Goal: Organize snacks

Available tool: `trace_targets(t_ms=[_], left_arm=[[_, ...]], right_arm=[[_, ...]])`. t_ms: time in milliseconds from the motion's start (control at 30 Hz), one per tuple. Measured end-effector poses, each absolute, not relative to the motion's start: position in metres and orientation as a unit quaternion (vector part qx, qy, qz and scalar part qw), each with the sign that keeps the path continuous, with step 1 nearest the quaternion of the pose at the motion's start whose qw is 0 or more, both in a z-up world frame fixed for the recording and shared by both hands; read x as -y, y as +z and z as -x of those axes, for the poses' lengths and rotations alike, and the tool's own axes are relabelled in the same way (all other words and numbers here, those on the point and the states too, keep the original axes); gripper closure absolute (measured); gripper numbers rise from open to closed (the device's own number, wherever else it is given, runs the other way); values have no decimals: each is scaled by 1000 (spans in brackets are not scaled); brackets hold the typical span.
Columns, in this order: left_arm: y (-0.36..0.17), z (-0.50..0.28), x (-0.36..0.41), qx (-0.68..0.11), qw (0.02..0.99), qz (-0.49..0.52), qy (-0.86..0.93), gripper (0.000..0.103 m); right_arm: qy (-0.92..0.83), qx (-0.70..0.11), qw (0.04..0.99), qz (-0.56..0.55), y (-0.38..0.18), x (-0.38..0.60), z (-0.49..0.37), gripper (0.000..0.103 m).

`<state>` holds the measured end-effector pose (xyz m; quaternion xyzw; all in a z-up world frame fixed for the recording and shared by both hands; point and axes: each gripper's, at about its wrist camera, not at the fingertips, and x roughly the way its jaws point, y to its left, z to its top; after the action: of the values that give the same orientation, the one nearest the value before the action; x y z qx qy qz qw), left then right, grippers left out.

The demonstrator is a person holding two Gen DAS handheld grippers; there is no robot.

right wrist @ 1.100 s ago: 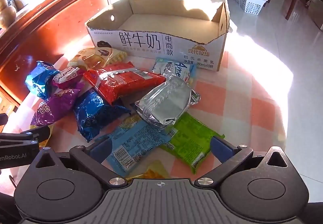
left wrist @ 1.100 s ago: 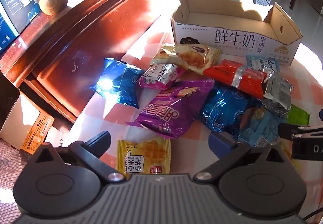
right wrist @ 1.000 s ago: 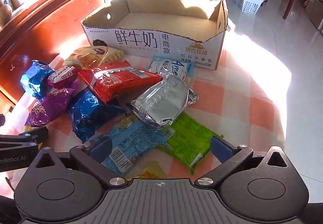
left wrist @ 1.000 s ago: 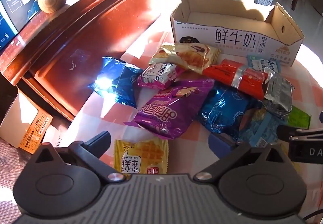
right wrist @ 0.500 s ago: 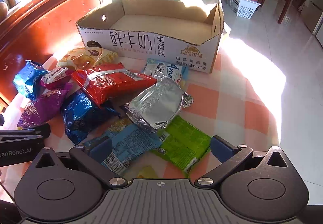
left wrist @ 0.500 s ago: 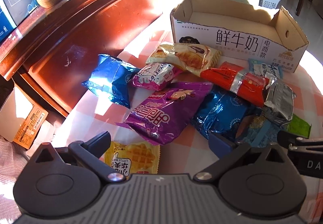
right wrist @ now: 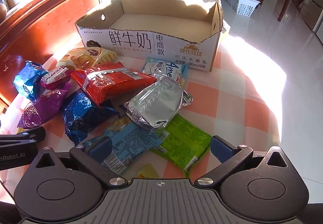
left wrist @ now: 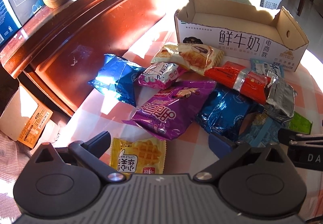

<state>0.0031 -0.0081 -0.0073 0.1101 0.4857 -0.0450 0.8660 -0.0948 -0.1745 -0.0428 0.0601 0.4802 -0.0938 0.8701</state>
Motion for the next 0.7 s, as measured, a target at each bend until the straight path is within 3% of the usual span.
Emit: trace_targets(t_ms=[700], left_arm=[[-6, 3, 14, -484, 865, -123, -51, 1]], right_arm=[[-89, -471, 877, -45, -42, 168, 98, 0]])
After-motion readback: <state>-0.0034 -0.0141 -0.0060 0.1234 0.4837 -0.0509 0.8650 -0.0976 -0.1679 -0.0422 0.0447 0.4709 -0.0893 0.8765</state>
